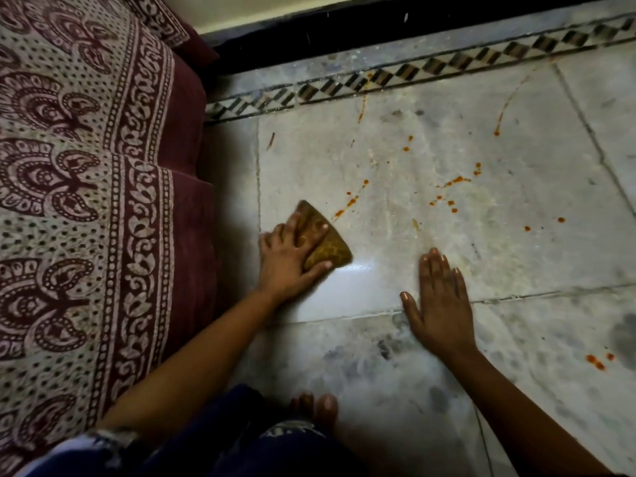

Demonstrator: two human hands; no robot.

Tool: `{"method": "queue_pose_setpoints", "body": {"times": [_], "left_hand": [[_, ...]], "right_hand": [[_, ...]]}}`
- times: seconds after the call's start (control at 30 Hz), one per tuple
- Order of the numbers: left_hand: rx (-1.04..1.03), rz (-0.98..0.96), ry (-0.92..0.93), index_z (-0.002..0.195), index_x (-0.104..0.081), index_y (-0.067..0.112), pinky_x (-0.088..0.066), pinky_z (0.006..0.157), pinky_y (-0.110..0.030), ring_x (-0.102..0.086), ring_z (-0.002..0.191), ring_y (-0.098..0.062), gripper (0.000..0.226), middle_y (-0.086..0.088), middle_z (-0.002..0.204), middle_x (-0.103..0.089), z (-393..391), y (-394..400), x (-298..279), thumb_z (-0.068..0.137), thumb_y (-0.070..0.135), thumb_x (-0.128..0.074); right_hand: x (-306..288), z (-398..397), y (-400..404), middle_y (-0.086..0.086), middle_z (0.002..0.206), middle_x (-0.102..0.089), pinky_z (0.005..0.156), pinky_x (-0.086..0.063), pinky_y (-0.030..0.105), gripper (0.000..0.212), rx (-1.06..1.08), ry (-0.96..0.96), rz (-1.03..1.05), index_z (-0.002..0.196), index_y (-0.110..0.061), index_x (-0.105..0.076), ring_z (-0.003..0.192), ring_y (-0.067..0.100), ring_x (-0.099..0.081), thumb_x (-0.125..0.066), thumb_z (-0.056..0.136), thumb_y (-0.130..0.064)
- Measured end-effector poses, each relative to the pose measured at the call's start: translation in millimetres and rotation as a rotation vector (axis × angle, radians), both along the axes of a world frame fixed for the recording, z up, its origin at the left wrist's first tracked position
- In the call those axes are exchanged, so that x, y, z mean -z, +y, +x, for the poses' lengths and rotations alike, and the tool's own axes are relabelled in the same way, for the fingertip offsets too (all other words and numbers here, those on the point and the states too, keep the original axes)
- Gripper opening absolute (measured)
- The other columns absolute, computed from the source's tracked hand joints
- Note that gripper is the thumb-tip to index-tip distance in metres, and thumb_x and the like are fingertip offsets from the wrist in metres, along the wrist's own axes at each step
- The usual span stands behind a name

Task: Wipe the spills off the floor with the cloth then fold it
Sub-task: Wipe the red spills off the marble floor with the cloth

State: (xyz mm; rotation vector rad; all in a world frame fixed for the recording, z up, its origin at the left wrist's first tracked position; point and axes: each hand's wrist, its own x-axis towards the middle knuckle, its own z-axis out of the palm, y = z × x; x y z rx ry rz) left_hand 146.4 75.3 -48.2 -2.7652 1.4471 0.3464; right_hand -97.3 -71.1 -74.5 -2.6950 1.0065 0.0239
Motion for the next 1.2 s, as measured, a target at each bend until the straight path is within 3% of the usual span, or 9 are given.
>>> {"method": "queue_pose_setpoints", "body": {"times": [0.1, 0.2, 0.33, 0.5, 0.67, 0.8, 0.9, 1.03, 1.2], "left_hand": [[0.226, -0.068, -0.026, 0.143, -0.022, 0.047, -0.013, 0.109, -0.056, -0.018, 0.136, -0.039, 0.067, -0.004, 0.152, -0.02, -27.8, 22.1, 4.3, 0.083, 0.076, -0.024], [0.383, -0.111, -0.051, 0.143, -0.023, 0.045, -0.016, 0.11, -0.05, -0.025, 0.135, -0.035, 0.057, -0.001, 0.149, -0.028, -23.7, 64.0, 10.2, 0.09, 0.067, -0.022], [0.139, -0.096, 0.068, 0.142, -0.02, 0.049, -0.019, 0.107, -0.058, -0.024, 0.137, -0.039, 0.062, -0.008, 0.154, -0.021, 12.9, 67.4, 4.7, 0.085, 0.073, -0.018], [0.144, 0.055, 0.056, 0.141, -0.003, 0.055, 0.004, 0.109, -0.059, -0.003, 0.142, -0.04, 0.087, -0.012, 0.158, 0.002, 51.2, -25.3, -12.7, 0.062, 0.09, -0.009], [0.227, -0.037, 0.075, 0.141, -0.019, 0.052, -0.003, 0.108, -0.058, -0.014, 0.139, -0.039, 0.086, -0.016, 0.156, -0.01, 27.5, -80.0, -5.1, 0.063, 0.088, -0.017], [0.463, -0.129, 0.026, 0.139, -0.033, 0.044, -0.015, 0.107, -0.057, -0.032, 0.133, -0.042, 0.075, -0.017, 0.15, -0.03, 13.6, -34.9, 4.9, 0.077, 0.083, -0.02], [0.401, -0.126, 0.067, 0.137, -0.036, 0.044, -0.013, 0.108, -0.057, -0.031, 0.133, -0.042, 0.075, -0.015, 0.15, -0.029, 32.8, -14.5, 3.6, 0.076, 0.083, -0.017], [0.206, -0.008, 0.1, 0.14, -0.025, 0.048, -0.006, 0.11, -0.058, -0.012, 0.14, -0.039, 0.091, -0.008, 0.158, 0.0, 58.0, -63.0, -8.3, 0.059, 0.09, -0.023], [0.234, -0.006, 0.111, 0.14, -0.016, 0.054, -0.006, 0.109, -0.059, -0.01, 0.14, -0.039, 0.09, -0.009, 0.158, 0.002, 38.2, -120.9, -8.3, 0.058, 0.089, -0.021]], "right_hand": [[-3.5, 2.2, -0.8, 0.017, 0.153, -0.021, 0.116, -0.005, 0.041, 0.074, 0.002, 0.019, 0.002, 0.146, -0.001, -0.024, 0.142, 0.026, -0.018, -0.009, 0.095, -0.053], [-4.4, 4.2, -1.7, 0.017, 0.153, -0.023, 0.115, -0.005, 0.045, 0.074, 0.002, 0.028, 0.001, 0.145, -0.001, -0.026, 0.141, 0.024, -0.018, -0.009, 0.095, -0.053], [-5.0, 3.0, -1.6, 0.017, 0.152, -0.024, 0.114, -0.004, 0.043, 0.074, 0.009, 0.052, 0.01, 0.145, -0.001, -0.027, 0.14, 0.022, -0.017, -0.009, 0.095, -0.054], [-13.0, 3.1, -4.4, 0.016, 0.149, -0.033, 0.112, -0.002, 0.045, 0.075, 0.004, 0.143, -0.031, 0.142, -0.002, -0.034, 0.137, 0.021, -0.021, -0.007, 0.095, -0.054], [-21.7, 4.6, -13.4, 0.018, 0.146, -0.038, 0.112, -0.002, 0.036, 0.075, 0.016, 0.178, -0.056, 0.14, 0.0, -0.037, 0.136, 0.025, -0.031, -0.009, 0.096, -0.054], [-28.5, 4.9, -16.2, 0.021, 0.142, -0.042, 0.11, -0.003, 0.031, 0.077, 0.046, 0.162, -0.088, 0.136, 0.003, -0.042, 0.131, 0.03, -0.038, -0.008, 0.097, -0.054], [-36.1, 5.5, -19.5, 0.02, 0.141, -0.044, 0.11, -0.004, 0.033, 0.076, 0.057, 0.17, -0.084, 0.136, 0.002, -0.044, 0.128, 0.034, -0.045, -0.008, 0.097, -0.053], [-31.1, 1.7, -26.2, 0.018, 0.145, -0.039, 0.111, -0.003, 0.033, 0.074, 0.1, 0.141, -0.078, 0.139, -0.002, -0.04, 0.134, 0.028, -0.035, -0.009, 0.097, -0.054], [-13.6, 9.5, -30.6, 0.006, 0.156, -0.013, 0.114, 0.003, 0.036, 0.074, 0.29, 0.032, -0.054, 0.149, -0.012, -0.017, 0.144, 0.022, -0.014, -0.009, 0.089, -0.056]]}}
